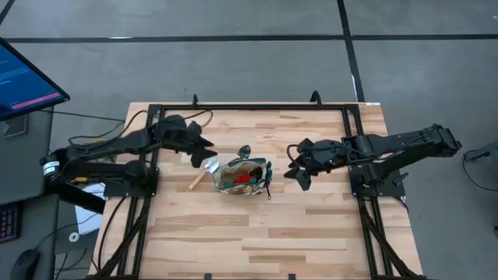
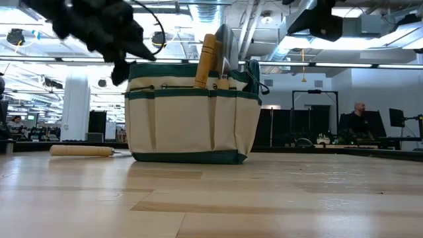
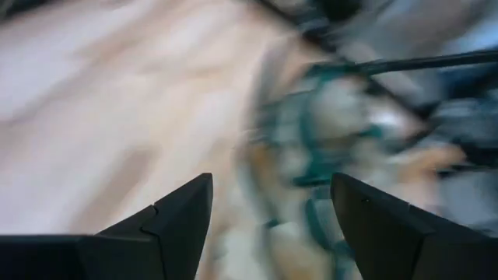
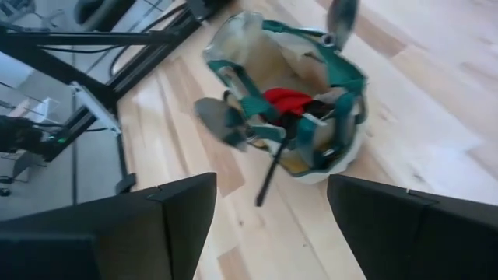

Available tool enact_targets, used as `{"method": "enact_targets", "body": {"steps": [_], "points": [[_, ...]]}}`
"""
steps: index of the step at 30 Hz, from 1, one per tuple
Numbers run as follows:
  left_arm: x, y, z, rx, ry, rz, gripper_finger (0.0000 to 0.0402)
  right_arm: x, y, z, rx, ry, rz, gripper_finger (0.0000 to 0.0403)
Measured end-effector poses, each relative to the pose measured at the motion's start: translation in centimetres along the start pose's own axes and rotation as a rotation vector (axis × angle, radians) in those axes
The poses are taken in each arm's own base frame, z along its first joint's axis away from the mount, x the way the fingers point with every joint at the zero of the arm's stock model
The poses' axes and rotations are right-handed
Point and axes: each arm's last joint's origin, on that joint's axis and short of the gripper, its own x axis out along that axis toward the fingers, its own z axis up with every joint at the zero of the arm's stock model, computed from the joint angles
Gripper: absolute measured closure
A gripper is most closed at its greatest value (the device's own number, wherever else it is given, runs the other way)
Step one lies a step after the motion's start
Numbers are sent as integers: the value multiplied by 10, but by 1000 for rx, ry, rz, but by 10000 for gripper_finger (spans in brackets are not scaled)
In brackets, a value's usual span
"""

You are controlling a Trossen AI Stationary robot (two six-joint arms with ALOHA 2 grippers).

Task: Pick & Place Garden tools in Gardening bag
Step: Put the brown trowel into the gardening bag

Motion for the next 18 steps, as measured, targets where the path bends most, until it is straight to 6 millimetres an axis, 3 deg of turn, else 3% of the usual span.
{"method": "enact_targets", "body": {"steps": [4, 7, 12, 18], "points": [[-18, -10, 19, -75, 108, 300, 140, 1, -7, 2, 2, 14, -44, 163], [-25, -16, 21, -125, 163, 377, 140, 1, -13, 2, 5, 28, -75, 163], [-15, -12, -4, -256, 358, 482, 140, 1, -19, 4, 3, 48, -98, 163], [16, -7, -40, -249, 620, 540, 140, 1, -23, 8, 13, 50, -99, 163]]}}
